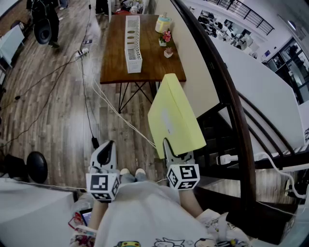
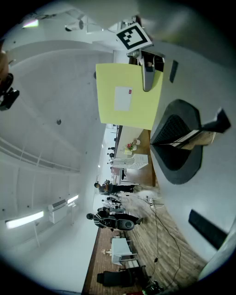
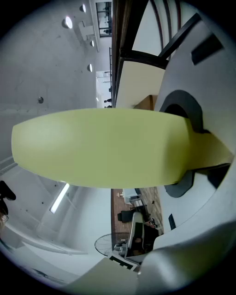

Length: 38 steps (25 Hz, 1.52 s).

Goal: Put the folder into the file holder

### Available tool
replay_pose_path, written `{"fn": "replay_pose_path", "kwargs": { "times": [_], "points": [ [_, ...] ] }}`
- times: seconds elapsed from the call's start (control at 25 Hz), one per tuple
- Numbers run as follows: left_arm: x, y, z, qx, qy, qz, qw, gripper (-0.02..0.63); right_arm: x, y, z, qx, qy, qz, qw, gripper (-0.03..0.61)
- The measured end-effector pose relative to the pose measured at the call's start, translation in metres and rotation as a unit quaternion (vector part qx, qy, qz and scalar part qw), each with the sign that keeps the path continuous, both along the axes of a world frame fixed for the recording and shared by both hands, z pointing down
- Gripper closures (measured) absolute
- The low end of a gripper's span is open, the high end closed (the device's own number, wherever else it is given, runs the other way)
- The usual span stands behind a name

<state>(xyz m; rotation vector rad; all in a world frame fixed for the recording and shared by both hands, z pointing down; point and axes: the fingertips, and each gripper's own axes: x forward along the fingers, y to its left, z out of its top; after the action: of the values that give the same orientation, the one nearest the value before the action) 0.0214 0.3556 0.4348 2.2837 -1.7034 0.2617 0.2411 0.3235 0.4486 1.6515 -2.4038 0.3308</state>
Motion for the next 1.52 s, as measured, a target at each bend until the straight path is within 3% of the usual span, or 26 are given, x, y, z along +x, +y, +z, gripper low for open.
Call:
{"fn": "replay_pose_path", "kwargs": {
  "times": [0.44,0.84,1.52],
  "points": [
    [0.018,0.001,-0.003,0.008,-0.017,-0.026,0.9995,0.609,0.024,-0.007,-0.006,0.011,-0.016,-0.019,1.000,0.413],
    [0.011,-0.026,-0.003,0.005,-0.022,-0.033,0.9992,0.609,0.017,-0.039,-0.004,0.002,-0.029,-0.024,0.999,0.413],
    [-0.085,-0.186,-0.010,0.015,-0.015,-0.022,0.9995,0.609,-0.079,-0.192,-0.010,0.004,-0.020,-0.016,1.000,0.413]
  ]
}}
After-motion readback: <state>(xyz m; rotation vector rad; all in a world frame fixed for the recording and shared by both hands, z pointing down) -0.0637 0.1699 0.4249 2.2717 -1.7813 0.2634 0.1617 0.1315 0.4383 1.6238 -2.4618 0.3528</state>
